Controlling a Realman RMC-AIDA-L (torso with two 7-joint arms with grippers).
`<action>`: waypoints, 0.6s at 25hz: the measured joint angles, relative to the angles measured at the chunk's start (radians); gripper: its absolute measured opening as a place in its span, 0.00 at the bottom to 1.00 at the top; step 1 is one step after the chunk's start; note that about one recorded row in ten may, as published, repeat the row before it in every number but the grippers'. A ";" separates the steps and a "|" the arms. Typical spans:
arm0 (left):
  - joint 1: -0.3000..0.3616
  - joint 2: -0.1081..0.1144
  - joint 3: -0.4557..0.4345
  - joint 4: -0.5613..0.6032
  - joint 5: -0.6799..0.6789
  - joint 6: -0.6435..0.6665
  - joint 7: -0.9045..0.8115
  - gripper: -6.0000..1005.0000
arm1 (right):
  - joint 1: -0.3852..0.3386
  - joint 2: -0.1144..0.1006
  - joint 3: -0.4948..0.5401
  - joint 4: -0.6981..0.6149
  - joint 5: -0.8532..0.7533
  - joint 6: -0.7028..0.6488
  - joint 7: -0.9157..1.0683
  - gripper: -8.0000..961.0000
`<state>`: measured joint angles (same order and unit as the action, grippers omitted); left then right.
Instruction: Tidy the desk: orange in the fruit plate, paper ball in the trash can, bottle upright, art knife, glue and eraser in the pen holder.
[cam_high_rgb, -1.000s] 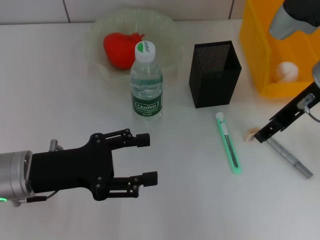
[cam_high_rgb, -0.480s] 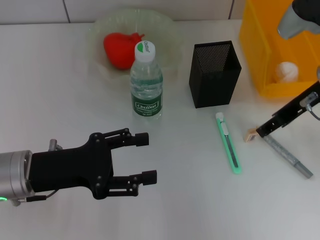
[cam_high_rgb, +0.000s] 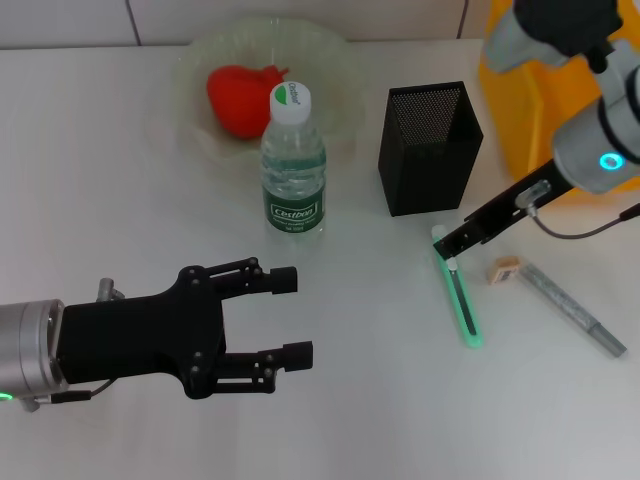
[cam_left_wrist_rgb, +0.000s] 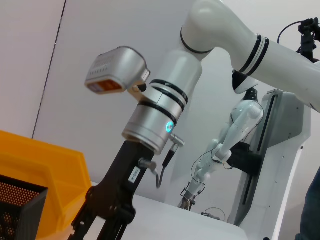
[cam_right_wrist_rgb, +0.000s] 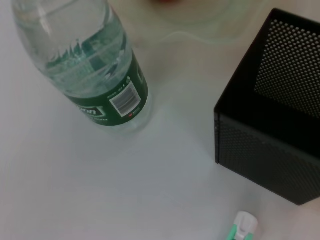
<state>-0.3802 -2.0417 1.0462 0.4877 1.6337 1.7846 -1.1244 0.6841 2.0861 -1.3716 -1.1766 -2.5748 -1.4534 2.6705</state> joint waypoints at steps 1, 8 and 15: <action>0.000 0.000 0.000 0.000 0.000 0.000 0.000 0.81 | 0.000 0.000 -0.018 0.003 0.000 0.012 0.012 0.62; 0.007 0.000 0.001 -0.001 0.000 -0.003 0.007 0.81 | -0.004 0.002 -0.143 0.020 -0.008 0.096 0.112 0.60; 0.007 0.000 0.003 -0.004 0.000 -0.004 0.008 0.81 | 0.002 0.002 -0.179 0.050 -0.008 0.146 0.148 0.59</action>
<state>-0.3727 -2.0418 1.0492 0.4836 1.6338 1.7801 -1.1162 0.6859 2.0877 -1.5509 -1.1264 -2.5832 -1.3074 2.8189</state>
